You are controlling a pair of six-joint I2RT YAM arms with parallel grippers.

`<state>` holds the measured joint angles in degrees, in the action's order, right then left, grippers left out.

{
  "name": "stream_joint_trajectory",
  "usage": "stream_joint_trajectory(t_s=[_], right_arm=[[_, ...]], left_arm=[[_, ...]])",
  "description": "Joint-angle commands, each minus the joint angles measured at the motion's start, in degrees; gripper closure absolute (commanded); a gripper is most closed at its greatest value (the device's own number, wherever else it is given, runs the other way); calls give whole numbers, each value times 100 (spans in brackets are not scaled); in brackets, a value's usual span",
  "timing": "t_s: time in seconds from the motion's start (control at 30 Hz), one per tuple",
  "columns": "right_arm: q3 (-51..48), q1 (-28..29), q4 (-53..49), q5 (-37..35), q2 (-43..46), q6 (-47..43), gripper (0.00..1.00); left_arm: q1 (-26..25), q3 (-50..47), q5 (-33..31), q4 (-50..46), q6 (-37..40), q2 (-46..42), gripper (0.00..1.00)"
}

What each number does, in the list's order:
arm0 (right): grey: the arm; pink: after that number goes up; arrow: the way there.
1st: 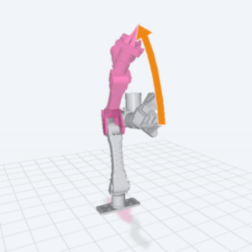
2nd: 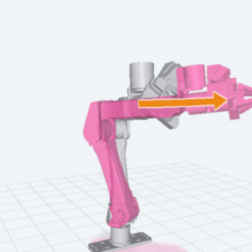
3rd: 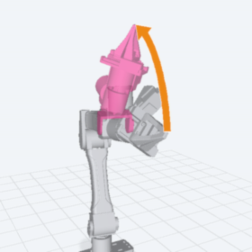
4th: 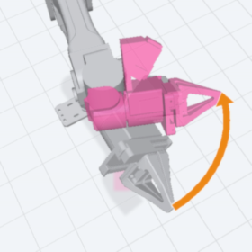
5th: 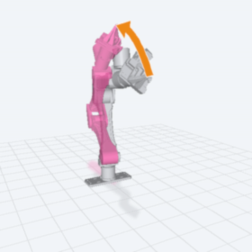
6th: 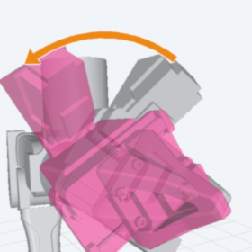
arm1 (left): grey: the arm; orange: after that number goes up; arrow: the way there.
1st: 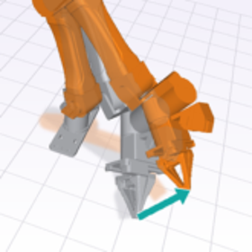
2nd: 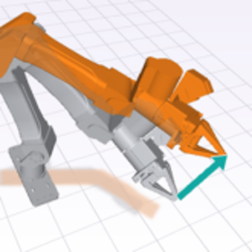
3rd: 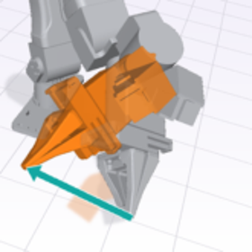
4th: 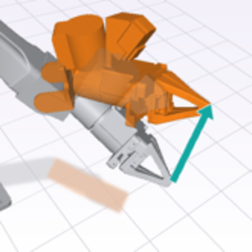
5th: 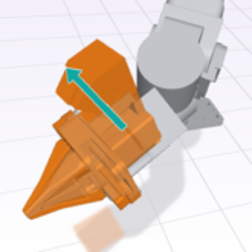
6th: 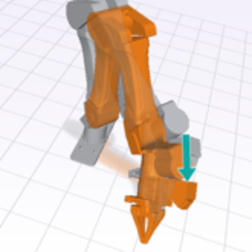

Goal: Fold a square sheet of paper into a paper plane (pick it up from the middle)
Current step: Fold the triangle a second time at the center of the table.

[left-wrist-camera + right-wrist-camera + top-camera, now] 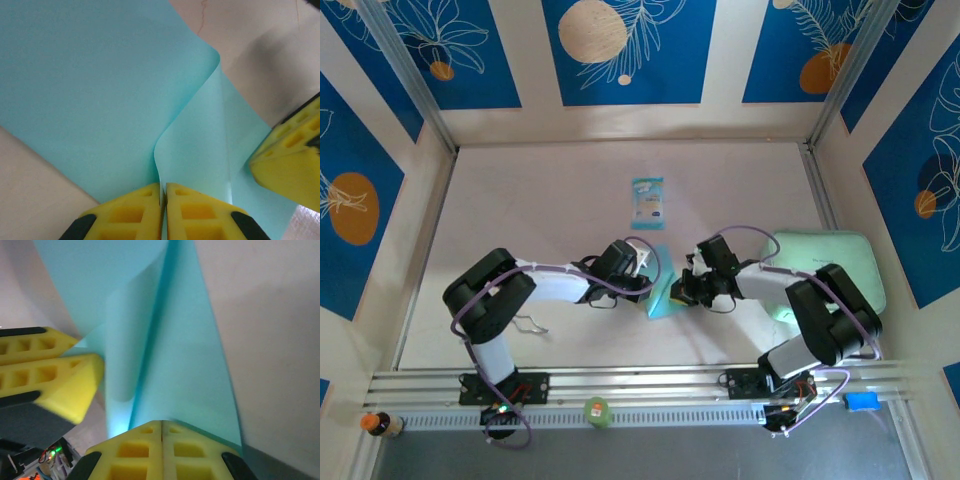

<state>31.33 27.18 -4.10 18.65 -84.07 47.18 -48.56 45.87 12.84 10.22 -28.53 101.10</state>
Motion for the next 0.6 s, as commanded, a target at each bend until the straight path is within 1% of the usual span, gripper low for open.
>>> stream_joint_trajectory(t_s=[0.0, 0.1, 0.2, 0.37, 0.57], right_arm=[[-69, -37, 83, 264, 343, 40, 95], [-68, -37, 199, 378, 430, 75, 95], [-58, -13, 250, 538, 264, 56, 96], [-45, 16, -117, 216, -104, 34, 97], [-46, -1, -235, 45, -407, -23, 98]], left_arm=[[-25, 54, -37, -134, 80, 138, 88], [-23, 67, -28, -149, 67, 123, 88], [-30, 93, -25, -144, 50, 94, 88], [-31, 168, 20, -196, 23, 61, 88], [-31, 212, 69, -222, 37, -35, 88]])
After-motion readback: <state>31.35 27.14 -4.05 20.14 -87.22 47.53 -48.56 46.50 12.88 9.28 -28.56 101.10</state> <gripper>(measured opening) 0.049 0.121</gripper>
